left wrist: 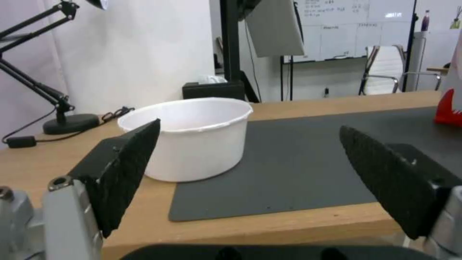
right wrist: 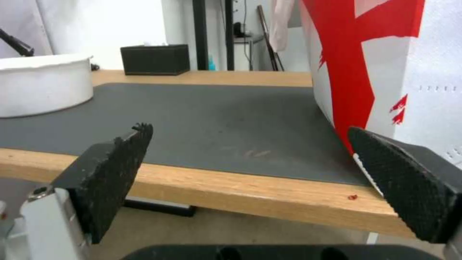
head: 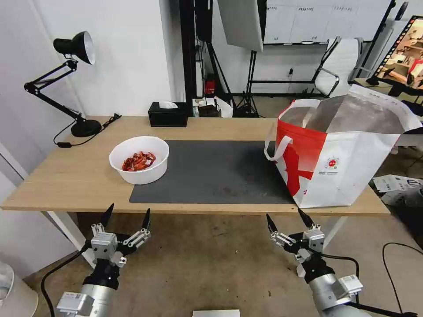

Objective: Pick up the trash from the table and place it into the takeout bag.

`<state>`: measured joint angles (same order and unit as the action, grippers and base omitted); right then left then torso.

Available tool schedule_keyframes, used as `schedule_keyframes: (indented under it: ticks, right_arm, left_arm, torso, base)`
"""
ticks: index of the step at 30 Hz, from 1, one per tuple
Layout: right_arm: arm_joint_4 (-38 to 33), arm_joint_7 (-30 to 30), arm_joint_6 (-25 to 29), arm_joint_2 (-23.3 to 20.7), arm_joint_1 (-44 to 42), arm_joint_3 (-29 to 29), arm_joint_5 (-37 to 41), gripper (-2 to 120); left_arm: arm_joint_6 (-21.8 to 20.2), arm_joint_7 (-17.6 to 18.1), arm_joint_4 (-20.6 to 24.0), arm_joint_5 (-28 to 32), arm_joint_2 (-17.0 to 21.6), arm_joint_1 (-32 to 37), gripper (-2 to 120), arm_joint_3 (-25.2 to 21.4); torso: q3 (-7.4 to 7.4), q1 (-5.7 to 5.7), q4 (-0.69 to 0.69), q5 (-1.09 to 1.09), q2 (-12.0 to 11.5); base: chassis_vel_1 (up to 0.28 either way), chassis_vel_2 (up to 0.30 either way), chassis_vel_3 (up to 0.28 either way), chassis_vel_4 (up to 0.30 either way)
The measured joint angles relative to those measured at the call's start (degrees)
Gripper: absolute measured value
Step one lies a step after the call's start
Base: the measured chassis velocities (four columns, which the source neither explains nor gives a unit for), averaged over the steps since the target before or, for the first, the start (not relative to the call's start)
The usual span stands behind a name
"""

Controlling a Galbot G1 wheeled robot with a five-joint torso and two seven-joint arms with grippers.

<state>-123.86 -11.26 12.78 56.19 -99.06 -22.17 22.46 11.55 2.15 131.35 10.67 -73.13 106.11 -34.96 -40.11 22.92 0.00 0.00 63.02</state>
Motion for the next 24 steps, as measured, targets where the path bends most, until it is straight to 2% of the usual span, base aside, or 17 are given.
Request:
schedule_keyframes:
  ticks: [9, 12, 15, 16, 17, 19, 20, 22, 23, 24]
  right_arm:
    - [-0.01, -0.04, -0.05, -0.05, 0.08, 0.04, 0.08, 100]
    - [-0.02, -0.06, -0.07, -0.06, 0.10, 0.04, 0.09, 100]
    - [-0.04, -0.07, -0.09, -0.06, 0.10, 0.05, 0.11, 100]
    - [-0.04, -0.07, -0.09, -0.06, 0.10, 0.05, 0.11, 100]
    - [-0.04, -0.07, -0.09, -0.06, 0.12, 0.05, 0.11, 100]
    - [-0.05, -0.09, -0.10, -0.06, 0.13, 0.04, 0.13, 100]
    - [-0.05, -0.09, -0.10, -0.06, 0.13, 0.04, 0.13, 100]
    - [-0.07, -0.08, -0.11, -0.07, 0.13, 0.05, 0.14, 100]
    - [-0.07, -0.08, -0.11, -0.07, 0.13, 0.05, 0.14, 100]
    - [-0.07, -0.09, -0.11, -0.07, 0.14, 0.05, 0.15, 100]
  left_arm:
    - [-2.49, 0.85, 0.69, 3.88, 2.99, -2.13, 100, -1.17]
    - [-4.84, 2.22, 1.47, 7.18, 4.92, -3.64, 100, -2.09]
    - [-9.97, 5.81, 2.83, 16.06, 9.69, -7.34, 100, -5.50]
    - [-9.97, 5.81, 2.83, 16.06, 9.69, -7.34, 100, -5.50]
    - [-12.87, 8.19, 3.01, 20.75, 12.54, -9.90, 100, -6.49]
    - [-18.22, 12.35, 2.13, 32.64, 20.76, -16.04, 100, -7.87]
    - [-18.22, 12.35, 2.13, 32.64, 20.76, -16.04, 100, -7.87]
    - [-21.50, 14.60, -2.40, 44.73, 30.13, -23.46, 100, -7.16]
    - [-21.50, 14.60, -2.40, 44.73, 30.13, -23.46, 100, -7.16]
    - [-22.84, 14.89, -5.75, 50.37, 33.74, -27.28, 100, -5.71]
  torso:
    - [0.00, 0.00, 0.00, 0.00, 0.00]
    - [0.00, 0.00, 0.00, -0.01, 0.00]
    - [0.00, 0.00, 0.01, 0.00, 0.00]
    - [0.00, 0.00, 0.01, 0.00, 0.00]
    - [0.00, -0.01, 0.02, -0.01, 0.00]
    - [0.00, 0.00, -0.02, -0.01, 0.00]
    - [0.00, 0.00, -0.02, -0.01, 0.00]
    - [-0.01, 0.02, -0.02, 0.00, 0.00]
    - [-0.01, 0.02, -0.02, 0.00, 0.00]
    - [-0.01, 0.01, -0.01, 0.00, 0.00]
  base:
    - [0.000, 0.000, 0.000, 0.000]
    - [0.000, 0.000, 0.000, 0.000]
    - [0.000, 0.000, 0.000, 0.000]
    - [0.000, 0.000, 0.000, 0.000]
    - [0.000, 0.000, 0.000, 0.000]
    - [0.000, 0.000, 0.000, 0.000]
    - [0.000, 0.000, 0.000, 0.000]
    - [0.000, 0.000, 0.000, 0.000]
    - [0.000, 0.000, 0.000, 0.000]
    - [0.000, 0.000, 0.000, 0.000]
